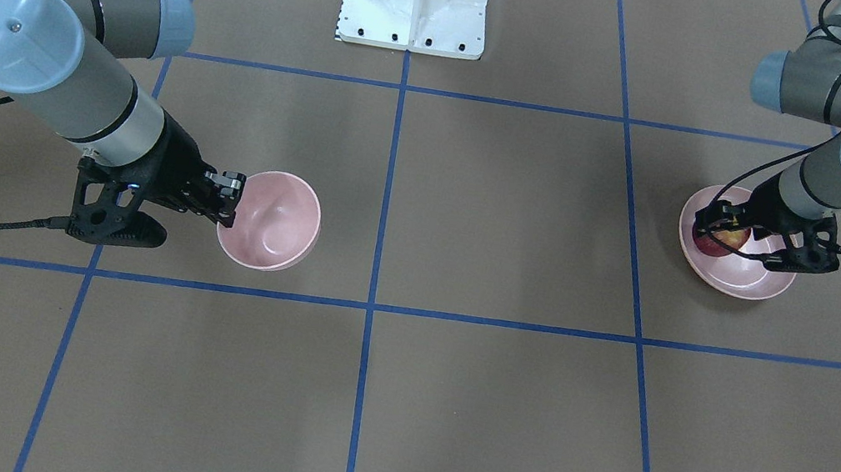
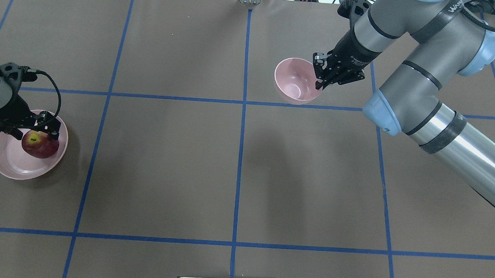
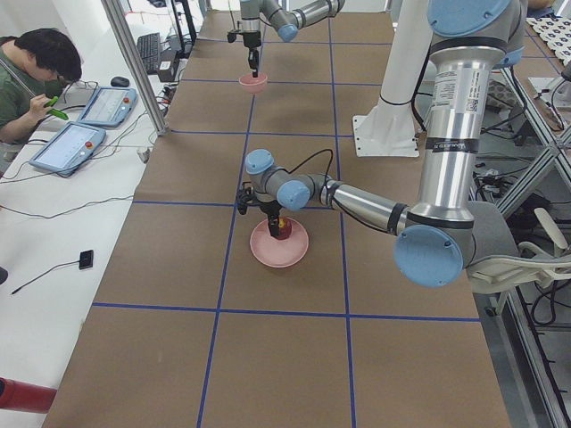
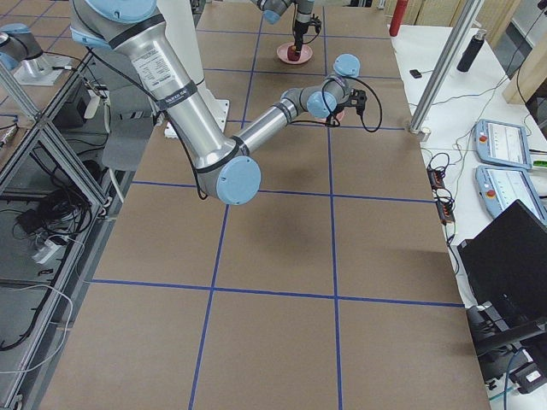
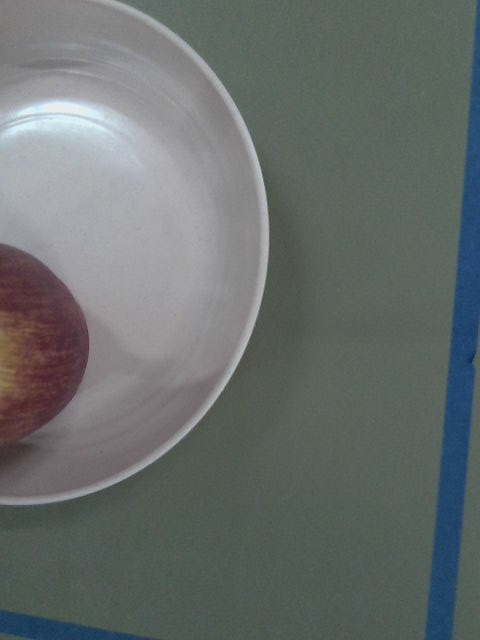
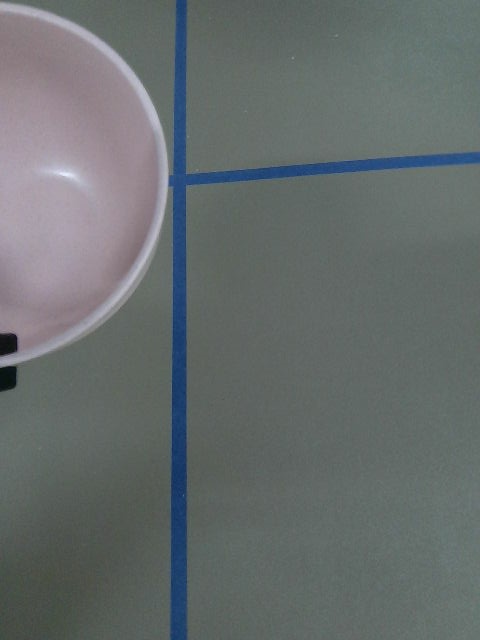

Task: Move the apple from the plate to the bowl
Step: 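Close the left gripper on the red apple while the right keeps sliding the bowl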

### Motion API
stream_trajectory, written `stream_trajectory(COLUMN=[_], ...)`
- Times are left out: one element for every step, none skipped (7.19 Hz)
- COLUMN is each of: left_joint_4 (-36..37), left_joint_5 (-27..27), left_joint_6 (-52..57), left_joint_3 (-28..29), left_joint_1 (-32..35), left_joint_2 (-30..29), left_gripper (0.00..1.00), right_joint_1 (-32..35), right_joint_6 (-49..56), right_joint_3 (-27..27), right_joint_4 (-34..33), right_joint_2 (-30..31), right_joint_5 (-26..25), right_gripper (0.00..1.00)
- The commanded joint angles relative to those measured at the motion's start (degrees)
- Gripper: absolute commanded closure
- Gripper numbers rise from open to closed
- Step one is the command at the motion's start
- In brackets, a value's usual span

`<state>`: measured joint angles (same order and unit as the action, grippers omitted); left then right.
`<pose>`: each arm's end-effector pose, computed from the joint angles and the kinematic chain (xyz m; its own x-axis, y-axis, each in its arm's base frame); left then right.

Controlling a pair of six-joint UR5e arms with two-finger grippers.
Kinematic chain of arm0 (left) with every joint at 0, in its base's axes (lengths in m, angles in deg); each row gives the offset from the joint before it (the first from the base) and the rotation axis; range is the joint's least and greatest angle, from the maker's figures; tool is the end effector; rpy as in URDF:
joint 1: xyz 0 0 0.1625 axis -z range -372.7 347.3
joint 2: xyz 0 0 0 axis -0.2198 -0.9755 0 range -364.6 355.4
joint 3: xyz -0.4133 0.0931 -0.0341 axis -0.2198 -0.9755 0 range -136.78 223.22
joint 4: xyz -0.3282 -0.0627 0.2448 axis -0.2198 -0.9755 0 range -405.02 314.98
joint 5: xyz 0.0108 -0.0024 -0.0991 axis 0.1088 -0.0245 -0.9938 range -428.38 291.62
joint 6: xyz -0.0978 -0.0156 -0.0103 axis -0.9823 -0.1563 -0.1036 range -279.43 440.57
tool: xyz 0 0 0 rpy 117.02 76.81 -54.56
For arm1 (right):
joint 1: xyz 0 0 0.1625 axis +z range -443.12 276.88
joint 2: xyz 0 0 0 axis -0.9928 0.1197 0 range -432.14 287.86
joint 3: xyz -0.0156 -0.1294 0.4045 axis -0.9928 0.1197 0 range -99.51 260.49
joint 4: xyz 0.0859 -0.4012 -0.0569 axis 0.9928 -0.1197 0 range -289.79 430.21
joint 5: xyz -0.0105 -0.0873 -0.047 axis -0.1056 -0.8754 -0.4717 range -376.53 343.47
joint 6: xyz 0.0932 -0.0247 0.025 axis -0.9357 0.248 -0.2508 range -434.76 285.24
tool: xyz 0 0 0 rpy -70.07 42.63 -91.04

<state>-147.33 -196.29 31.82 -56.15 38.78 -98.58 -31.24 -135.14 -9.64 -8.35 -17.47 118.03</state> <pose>0.2767 -0.4634 0.5235 0.7199 -0.0690 -0.6906 -0.0305 0.9909 -0.1309 -0.3730 -0.5782 0.2575 0.4874 0.0506 0.8717 -0.0039 0.9984 -0.0558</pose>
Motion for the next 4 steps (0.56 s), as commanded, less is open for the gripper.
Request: stream_trajectory(left_joint_4=[0.09, 0.17, 0.35, 0.96], left_joint_5=[0.73, 0.73, 0.64, 0.03], left_joint_6=[-0.03, -0.20, 0.23, 0.41], left_joint_3=[0.31, 0.31, -0.82, -3.79], left_joint_1=[-1.56, -1.56, -1.30, -0.69], left_joint_2=[0.12, 0.47, 1.86, 3.70], left_gripper=[0.02, 0.25, 0.80, 1.00], right_joint_1=[-0.12, -0.20, -0.38, -0.90], right_joint_6=[0.00, 0.00, 0.00, 0.00], right_joint_3=[0.04, 0.04, 0.04, 0.04], right_joint_4=[0.07, 0.07, 0.07, -0.02], right_joint_2=[0.00, 0.00, -0.18, -0.53], right_joint_5=[-0.43, -0.35, -0.44, -0.96], right_gripper=[1.00, 1.00, 1.00, 1.00])
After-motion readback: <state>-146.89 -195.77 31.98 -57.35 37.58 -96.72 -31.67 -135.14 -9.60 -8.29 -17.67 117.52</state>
